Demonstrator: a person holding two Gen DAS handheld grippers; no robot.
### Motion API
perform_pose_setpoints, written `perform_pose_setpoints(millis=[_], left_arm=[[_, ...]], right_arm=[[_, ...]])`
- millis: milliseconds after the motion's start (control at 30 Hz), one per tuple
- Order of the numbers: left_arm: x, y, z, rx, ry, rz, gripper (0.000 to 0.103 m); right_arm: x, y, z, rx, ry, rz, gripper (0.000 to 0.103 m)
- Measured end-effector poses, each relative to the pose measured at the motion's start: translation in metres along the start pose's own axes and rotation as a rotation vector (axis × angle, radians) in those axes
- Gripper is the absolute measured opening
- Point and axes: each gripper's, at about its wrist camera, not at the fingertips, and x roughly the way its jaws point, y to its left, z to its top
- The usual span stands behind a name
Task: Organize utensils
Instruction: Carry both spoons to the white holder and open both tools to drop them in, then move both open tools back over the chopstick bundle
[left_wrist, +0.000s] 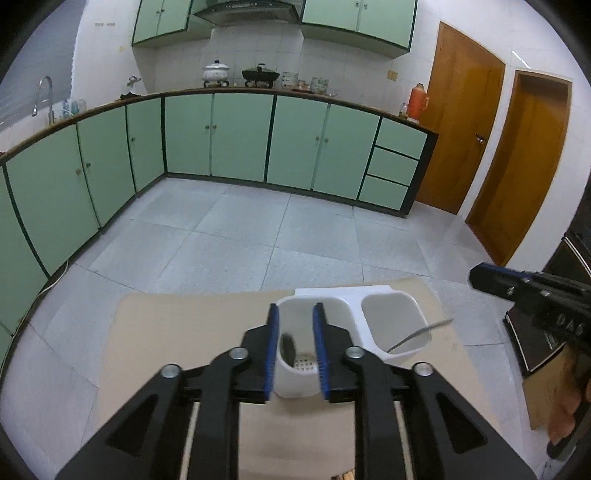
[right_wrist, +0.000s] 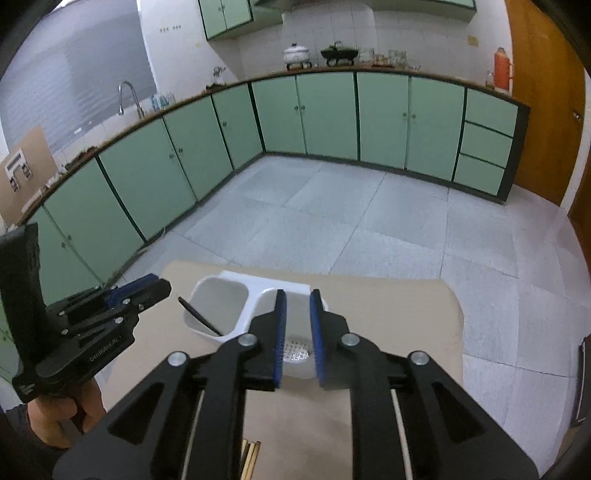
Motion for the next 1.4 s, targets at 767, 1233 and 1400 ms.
perform_pose_setpoints(millis=[767, 1233, 1400], left_arm=[[-0.213, 0.001, -0.272, -0.001, -0.112, 0.064, 0.090], [-0.212, 0.002, -0.316, -0.031, -0.116, 0.062, 0.090], [-0.199, -0.011, -0.326, -0.010, -0.081, 0.010, 0.090]], right_arm=[[-0.120, 0.102, -0.355, -0.094, -0.031, -0.030, 0.038], [-0.084, 0.119, -0.381, -0.154, 0.027, -0.025, 0.025], [-0.083, 0.106, -0.377, -0.129, 0.018, -0.054, 0.010]])
